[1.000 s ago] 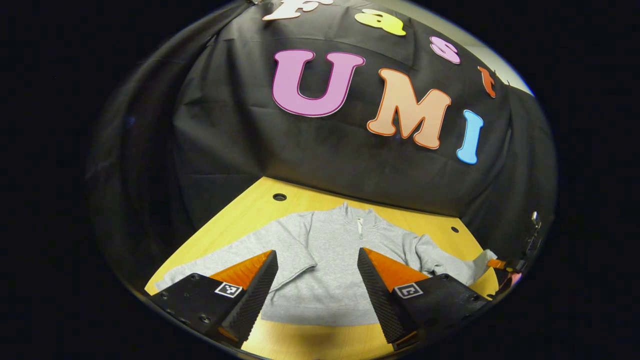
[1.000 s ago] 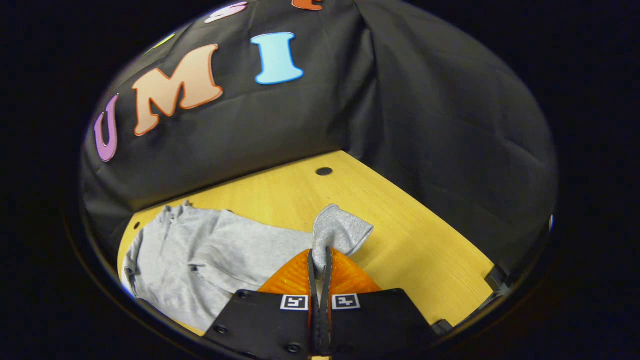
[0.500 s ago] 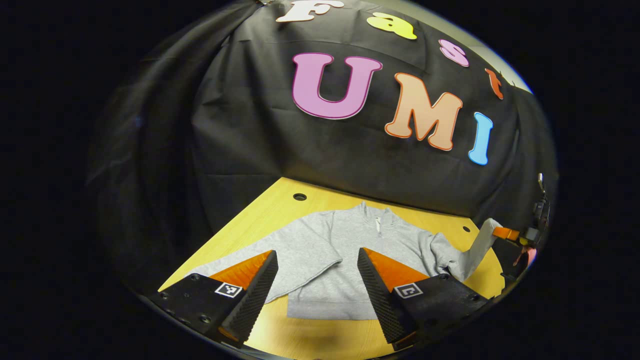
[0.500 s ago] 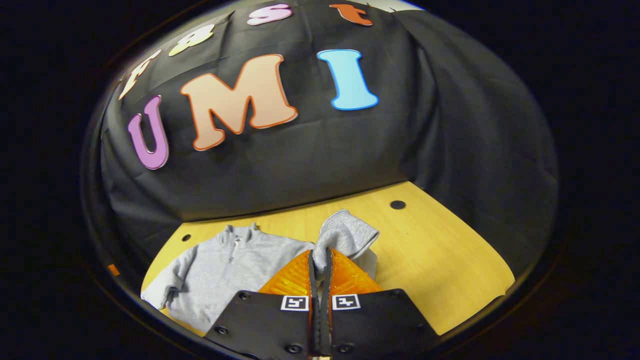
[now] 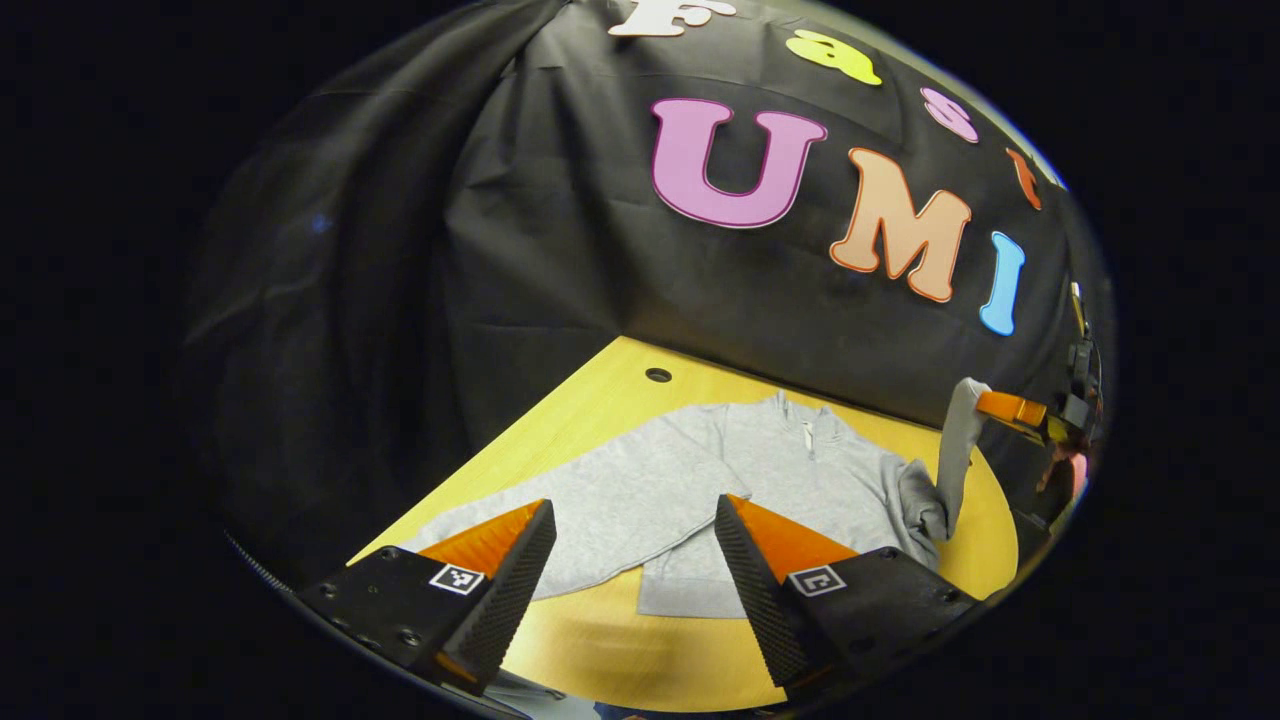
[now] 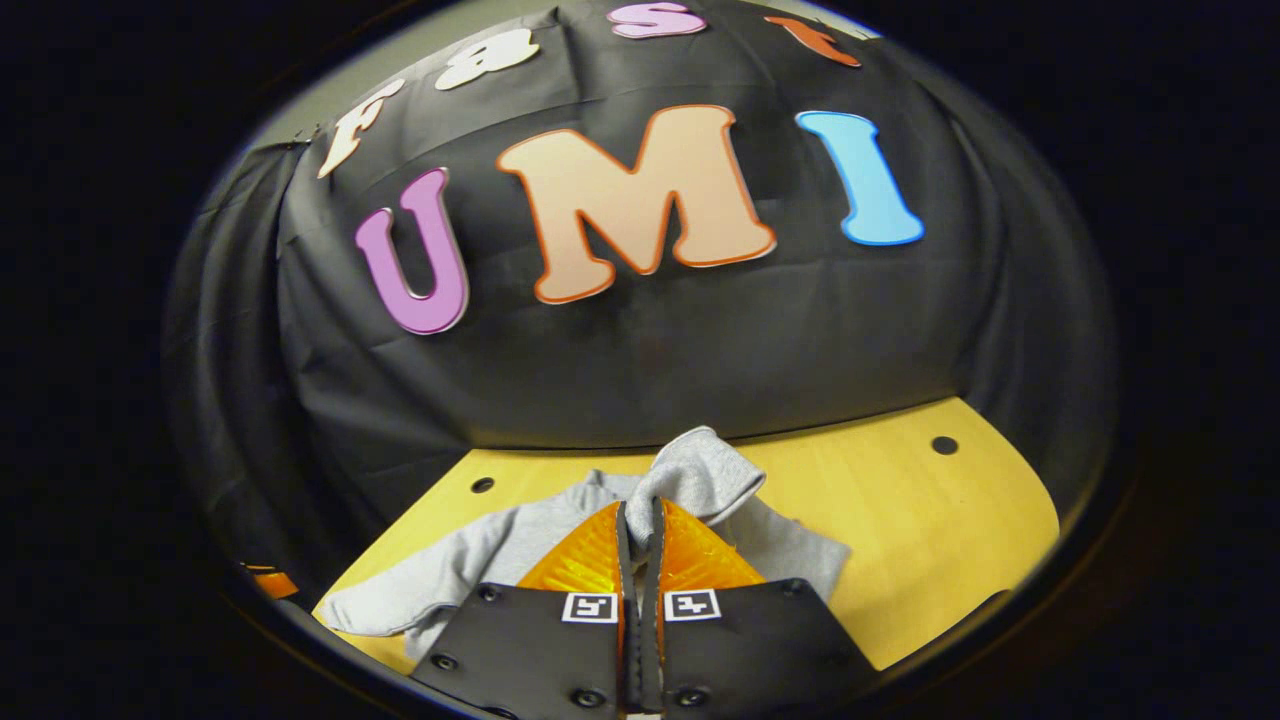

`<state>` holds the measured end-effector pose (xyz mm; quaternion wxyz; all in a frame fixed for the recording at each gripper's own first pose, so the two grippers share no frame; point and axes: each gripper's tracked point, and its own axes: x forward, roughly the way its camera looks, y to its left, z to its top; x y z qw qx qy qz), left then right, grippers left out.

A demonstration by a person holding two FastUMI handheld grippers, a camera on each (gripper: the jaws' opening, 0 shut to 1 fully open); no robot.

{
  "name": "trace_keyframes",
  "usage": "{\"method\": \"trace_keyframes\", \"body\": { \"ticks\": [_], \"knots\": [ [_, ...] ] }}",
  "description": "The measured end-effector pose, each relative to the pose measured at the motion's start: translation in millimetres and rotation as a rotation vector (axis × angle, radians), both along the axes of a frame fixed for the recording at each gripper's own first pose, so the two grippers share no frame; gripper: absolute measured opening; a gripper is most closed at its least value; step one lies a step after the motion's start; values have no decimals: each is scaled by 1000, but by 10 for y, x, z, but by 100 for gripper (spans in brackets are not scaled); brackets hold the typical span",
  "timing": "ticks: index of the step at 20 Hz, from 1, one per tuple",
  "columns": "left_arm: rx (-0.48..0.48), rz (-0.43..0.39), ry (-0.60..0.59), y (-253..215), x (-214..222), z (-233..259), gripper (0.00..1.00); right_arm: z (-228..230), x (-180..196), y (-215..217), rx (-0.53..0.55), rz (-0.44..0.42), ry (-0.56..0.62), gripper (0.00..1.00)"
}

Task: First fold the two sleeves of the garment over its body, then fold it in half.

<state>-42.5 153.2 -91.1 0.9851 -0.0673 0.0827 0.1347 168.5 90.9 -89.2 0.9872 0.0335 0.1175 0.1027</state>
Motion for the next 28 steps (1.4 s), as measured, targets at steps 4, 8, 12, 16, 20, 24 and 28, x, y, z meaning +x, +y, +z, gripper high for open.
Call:
{"method": "trace_keyframes", "body": {
  "ticks": [4,8,12,16,20,24,28],
  "knots": [
    [-14,32,10,175,-168,-113,94,-65,45,804,27,134,1,2],
    [-38,71,18,395,-319,-250,94,-188,65,1533,31,249,-1,2],
    [-32,111,53,586,-419,-441,94,-507,184,2079,14,300,43,2],
    [-45,130,90,730,-394,-705,94,-1004,372,2422,-41,303,88,3],
    [-54,161,130,951,-368,-1022,94,-1448,376,2539,-93,336,176,11],
    [-75,195,173,1174,-287,-1286,94,-1455,309,2647,-90,386,153,29],
    [-93,223,202,1335,-298,-1435,94,-1415,204,2629,-123,388,145,87]
  ]
}}
